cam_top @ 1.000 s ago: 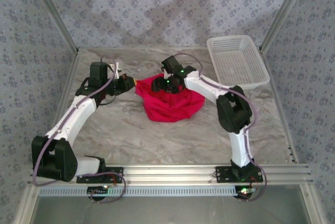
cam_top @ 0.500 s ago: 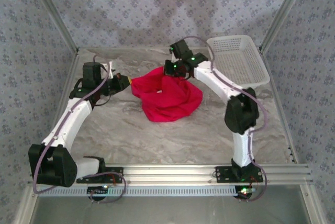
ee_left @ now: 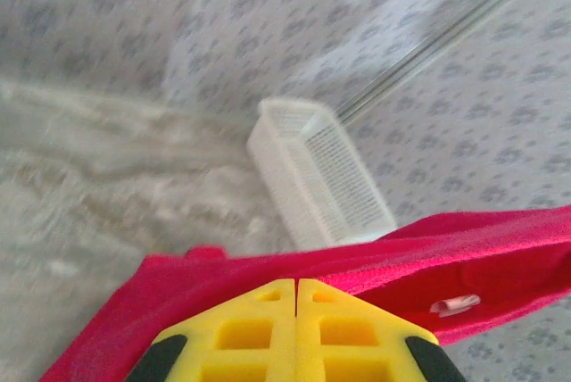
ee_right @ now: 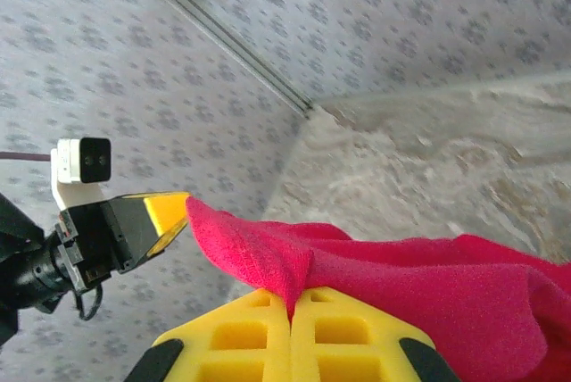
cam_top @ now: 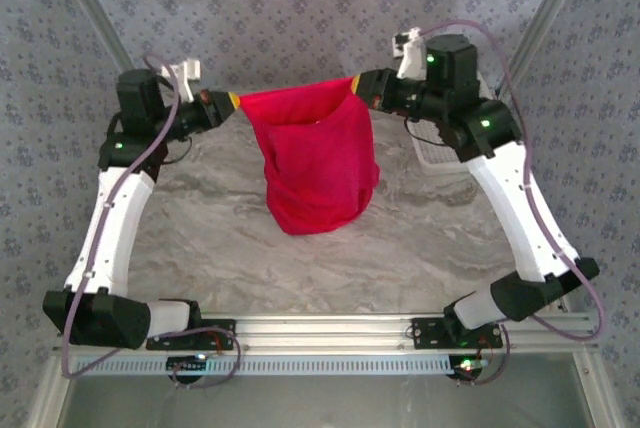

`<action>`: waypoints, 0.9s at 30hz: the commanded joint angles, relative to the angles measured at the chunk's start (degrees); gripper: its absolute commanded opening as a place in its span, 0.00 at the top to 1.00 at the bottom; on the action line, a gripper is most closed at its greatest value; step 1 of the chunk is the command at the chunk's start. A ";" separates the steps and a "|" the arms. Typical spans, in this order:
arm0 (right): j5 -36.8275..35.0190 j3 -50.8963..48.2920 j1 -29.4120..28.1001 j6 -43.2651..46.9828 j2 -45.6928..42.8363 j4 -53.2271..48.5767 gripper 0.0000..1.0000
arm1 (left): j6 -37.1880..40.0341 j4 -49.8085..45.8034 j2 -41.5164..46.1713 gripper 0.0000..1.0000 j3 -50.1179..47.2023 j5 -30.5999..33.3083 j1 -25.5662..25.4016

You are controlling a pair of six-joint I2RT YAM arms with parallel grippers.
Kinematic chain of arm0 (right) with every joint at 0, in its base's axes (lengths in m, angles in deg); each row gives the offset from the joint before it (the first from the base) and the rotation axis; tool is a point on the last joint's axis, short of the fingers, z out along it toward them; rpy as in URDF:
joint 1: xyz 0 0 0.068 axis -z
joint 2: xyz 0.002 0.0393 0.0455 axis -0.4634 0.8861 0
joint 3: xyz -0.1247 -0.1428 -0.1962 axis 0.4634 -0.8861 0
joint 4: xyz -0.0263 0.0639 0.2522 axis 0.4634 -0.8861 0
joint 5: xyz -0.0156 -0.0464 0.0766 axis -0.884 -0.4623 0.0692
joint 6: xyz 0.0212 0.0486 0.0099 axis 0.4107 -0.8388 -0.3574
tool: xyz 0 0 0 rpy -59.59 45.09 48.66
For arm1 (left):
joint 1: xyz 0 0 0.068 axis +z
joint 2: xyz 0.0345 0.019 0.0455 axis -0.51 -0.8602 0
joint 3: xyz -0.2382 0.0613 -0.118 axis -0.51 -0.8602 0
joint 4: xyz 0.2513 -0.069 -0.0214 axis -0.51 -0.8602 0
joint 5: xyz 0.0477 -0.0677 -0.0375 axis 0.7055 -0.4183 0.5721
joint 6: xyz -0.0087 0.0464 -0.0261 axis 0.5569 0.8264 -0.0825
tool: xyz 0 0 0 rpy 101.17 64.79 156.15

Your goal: Fold the inside-out t-shirt

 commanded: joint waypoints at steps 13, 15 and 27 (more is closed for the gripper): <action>-1.85 2.75 2.56 -2.33 -10.85 4.68 1.00 | 0.87 -3.67 8.62 1.00 16.31 5.09 1.39; -6.38 -0.10 3.22 -0.80 -9.68 2.87 1.00 | 1.09 -4.01 5.85 1.00 13.79 5.39 1.43; 0.73 -22.74 12.80 1.11 19.74 10.23 1.00 | 3.00 5.50 -14.12 1.00 -7.91 10.25 -8.18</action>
